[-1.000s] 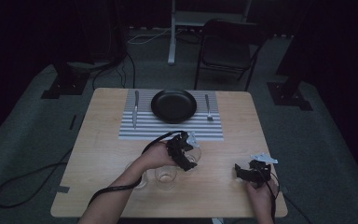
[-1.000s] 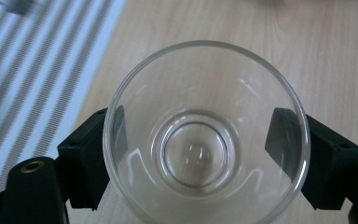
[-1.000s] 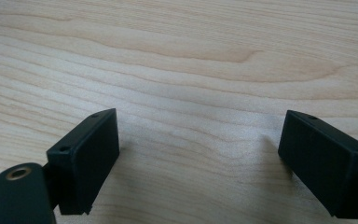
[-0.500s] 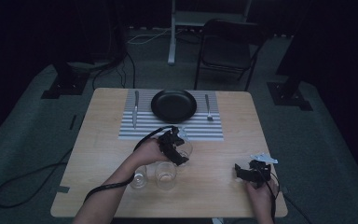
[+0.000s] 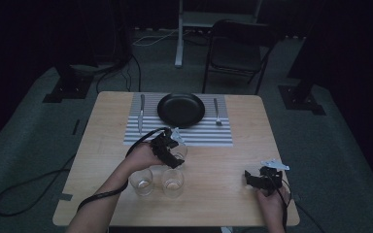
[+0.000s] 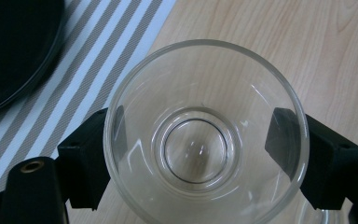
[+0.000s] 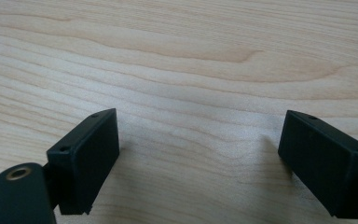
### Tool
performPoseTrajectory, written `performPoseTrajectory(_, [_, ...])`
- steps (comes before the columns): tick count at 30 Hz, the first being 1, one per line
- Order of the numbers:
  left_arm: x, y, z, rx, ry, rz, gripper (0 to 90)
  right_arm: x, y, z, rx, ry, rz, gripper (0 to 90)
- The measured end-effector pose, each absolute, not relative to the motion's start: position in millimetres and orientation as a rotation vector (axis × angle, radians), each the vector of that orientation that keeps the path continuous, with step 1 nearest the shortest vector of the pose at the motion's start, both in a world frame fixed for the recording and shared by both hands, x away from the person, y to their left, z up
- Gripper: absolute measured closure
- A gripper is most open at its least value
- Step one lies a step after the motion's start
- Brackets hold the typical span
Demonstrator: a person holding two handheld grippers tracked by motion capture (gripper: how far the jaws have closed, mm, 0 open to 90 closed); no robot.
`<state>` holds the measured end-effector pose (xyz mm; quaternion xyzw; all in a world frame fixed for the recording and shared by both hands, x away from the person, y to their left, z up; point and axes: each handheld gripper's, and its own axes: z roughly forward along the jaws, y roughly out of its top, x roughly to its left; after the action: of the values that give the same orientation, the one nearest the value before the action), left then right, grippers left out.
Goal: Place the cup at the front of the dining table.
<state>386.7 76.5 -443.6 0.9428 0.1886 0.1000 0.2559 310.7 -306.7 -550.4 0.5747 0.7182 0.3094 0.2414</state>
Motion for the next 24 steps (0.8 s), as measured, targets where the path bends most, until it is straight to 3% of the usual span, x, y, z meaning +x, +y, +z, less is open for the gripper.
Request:
performPoseTrajectory(13, [392,109,-449,2.539,0.648,0.323,18.5,311,-307,-550,1.572,1.964,0.846,11.8])
performPoseTrajectory(24, [410,132,-457,2.442,0.859,0.369,18.5,311,-307,-550,1.575,1.963,0.847,11.8])
